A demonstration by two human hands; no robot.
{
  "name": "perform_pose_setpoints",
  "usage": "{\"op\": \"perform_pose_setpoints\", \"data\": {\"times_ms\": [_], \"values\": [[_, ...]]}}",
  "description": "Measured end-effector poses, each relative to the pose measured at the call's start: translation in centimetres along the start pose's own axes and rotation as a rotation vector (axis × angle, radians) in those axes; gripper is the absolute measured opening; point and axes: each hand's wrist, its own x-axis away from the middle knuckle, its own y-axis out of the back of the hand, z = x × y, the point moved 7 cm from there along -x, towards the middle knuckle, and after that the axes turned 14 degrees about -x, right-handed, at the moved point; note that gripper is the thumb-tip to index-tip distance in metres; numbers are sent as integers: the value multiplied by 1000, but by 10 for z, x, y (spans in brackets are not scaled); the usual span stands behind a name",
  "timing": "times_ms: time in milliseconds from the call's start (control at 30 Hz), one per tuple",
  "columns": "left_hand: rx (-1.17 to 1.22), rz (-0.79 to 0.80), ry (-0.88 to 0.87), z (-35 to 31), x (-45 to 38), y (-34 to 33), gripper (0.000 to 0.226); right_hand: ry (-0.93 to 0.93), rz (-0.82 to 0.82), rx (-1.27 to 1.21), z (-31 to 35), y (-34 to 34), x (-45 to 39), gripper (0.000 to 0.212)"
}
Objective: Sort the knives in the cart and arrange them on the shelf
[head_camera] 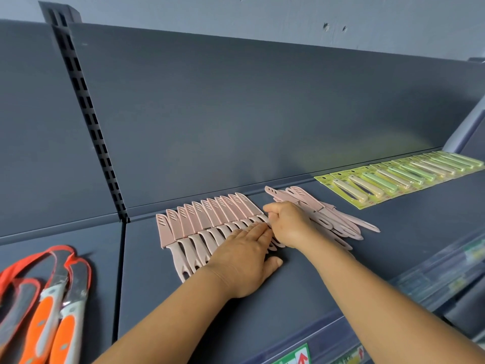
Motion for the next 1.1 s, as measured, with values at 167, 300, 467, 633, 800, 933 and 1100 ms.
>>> {"op": "perform_pose_setpoints", "data": {"times_ms": [167,300,467,633,800,933,1100], "values": [[-17,13,7,0,1,1,66,33,-69,126,-14,24,9,41],[-13,11,-12,-5,-3,2,67,11,-23,367,-30,30,20,41],[-37,15,-30,-8,-9,-1,66,117,7,340,-29,25,27,46],[-26,4,-23,-8,-8,0,64,39,-79,348,-36,37,23,42],[-23,0,-19,-8,-8,1,63,-51,-127,343,-38,50,15,43],[-19,6,-12,-7,-8,-2,63,-51,-116,344,-36,52,4,29],[-26,3,-10,-7,-9,-2,64,-24,-75,491,-27,53,-1,23]]}}
